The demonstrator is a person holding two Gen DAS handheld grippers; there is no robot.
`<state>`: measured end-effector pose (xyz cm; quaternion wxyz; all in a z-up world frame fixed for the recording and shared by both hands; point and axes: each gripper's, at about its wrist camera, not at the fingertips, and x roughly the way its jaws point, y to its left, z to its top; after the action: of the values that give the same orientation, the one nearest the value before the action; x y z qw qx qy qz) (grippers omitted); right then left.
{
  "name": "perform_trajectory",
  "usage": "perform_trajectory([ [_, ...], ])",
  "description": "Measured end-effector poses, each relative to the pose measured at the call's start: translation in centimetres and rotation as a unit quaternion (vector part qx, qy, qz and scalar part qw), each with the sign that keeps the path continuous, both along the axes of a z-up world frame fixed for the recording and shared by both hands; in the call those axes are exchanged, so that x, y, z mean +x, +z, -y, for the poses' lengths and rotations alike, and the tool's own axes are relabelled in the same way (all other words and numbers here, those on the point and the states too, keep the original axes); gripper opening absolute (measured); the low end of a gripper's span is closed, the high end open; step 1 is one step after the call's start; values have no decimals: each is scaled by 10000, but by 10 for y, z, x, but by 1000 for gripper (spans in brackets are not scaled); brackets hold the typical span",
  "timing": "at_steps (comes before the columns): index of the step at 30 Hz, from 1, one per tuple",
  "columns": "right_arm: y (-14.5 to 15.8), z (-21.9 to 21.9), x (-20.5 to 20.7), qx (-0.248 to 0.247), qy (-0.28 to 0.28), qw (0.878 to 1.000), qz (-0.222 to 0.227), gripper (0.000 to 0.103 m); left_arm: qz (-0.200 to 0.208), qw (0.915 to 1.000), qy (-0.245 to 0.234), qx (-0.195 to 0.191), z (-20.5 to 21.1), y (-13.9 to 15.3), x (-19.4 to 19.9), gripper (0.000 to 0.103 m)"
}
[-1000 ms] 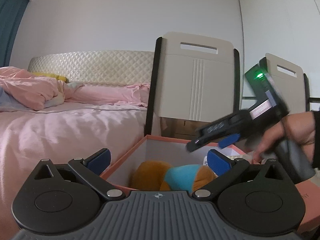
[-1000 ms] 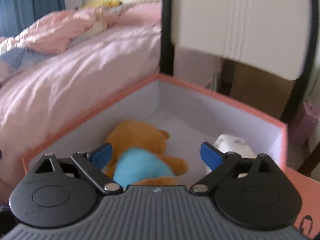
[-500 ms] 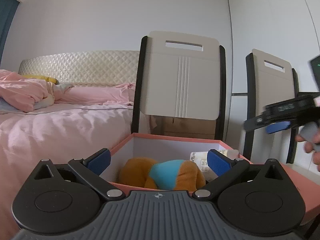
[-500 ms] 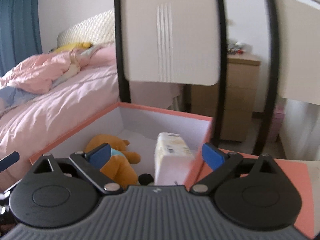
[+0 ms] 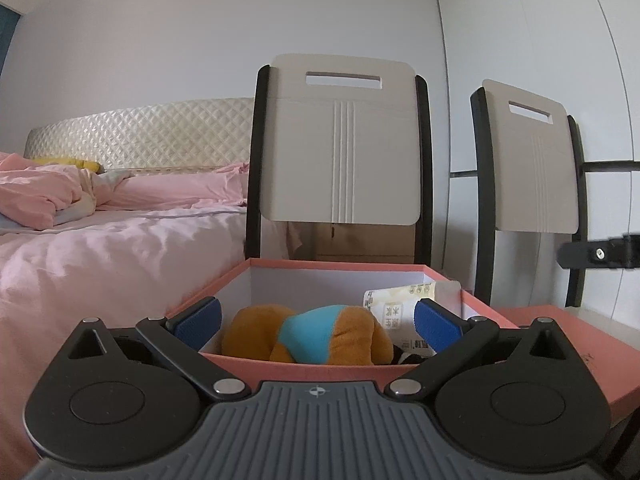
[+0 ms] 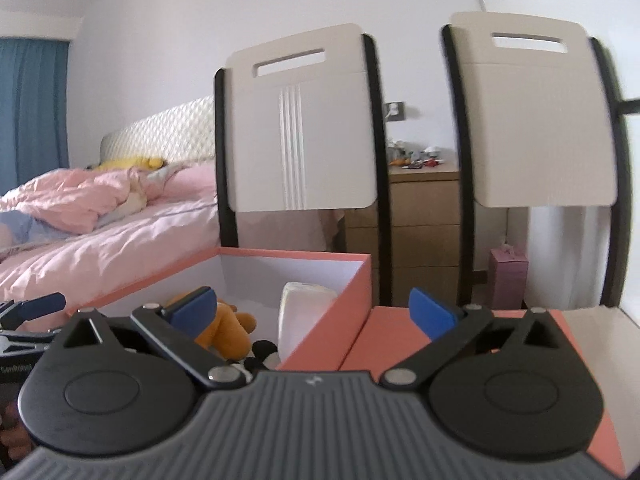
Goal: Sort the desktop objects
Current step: 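Withdraw the right gripper from the box toward the pink lid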
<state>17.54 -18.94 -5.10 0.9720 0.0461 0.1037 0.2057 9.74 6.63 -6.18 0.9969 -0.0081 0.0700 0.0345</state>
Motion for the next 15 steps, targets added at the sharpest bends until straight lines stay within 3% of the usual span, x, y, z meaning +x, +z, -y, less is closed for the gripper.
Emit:
perform_trajectory([
  [6,-15,15,-13,237,-249,9994,72,103,-43,10000,-50,42,5,-2,0,103],
  [15,-18,12,-19,80,-288,9994,148,103,-75,10000,-51,25,6,-3,0,103],
])
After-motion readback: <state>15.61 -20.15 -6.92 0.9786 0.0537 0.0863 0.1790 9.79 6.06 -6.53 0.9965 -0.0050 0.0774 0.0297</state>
